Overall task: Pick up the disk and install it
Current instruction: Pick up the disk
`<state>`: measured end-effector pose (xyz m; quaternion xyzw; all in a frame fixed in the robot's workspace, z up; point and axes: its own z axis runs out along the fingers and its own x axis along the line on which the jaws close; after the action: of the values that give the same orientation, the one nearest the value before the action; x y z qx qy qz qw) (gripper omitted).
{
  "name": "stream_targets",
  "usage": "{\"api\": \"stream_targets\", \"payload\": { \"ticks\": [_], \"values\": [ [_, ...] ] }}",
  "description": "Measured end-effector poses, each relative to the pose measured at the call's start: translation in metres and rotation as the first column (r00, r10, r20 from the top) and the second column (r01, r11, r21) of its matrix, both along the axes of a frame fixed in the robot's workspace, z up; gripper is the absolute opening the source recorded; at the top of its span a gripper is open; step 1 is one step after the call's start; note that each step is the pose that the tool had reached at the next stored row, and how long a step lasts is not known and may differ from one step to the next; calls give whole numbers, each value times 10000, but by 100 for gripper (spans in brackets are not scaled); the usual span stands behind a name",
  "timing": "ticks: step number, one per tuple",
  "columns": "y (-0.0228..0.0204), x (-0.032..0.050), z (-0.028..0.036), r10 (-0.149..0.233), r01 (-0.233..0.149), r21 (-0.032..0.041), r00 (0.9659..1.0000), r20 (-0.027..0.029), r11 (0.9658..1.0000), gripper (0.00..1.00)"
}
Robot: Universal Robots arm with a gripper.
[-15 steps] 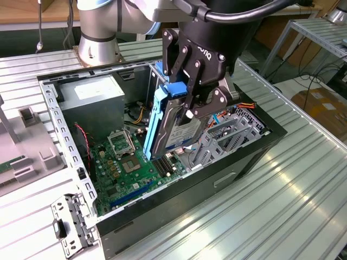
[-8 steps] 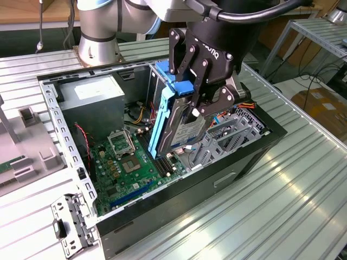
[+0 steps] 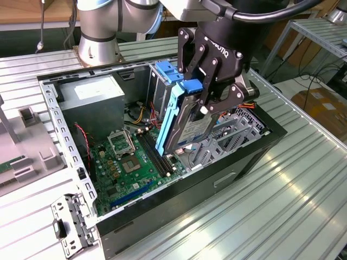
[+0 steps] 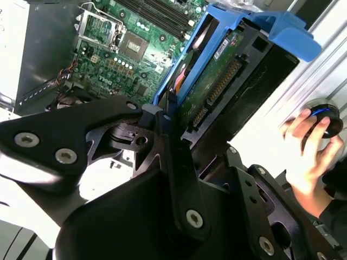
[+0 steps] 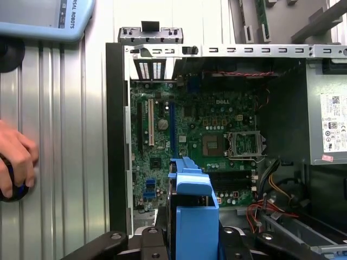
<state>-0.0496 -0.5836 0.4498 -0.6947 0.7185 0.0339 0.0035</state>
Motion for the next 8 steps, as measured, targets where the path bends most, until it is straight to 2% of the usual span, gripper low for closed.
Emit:
{"api": "stream_targets", "payload": {
  "ticks": [5,8],
  "values": [
    [-4,80,-2,0,0,0,10000,0,10000,36],
    [-9,160,-3,-1,1,-1,10000,0,10000,36]
  ]
}}
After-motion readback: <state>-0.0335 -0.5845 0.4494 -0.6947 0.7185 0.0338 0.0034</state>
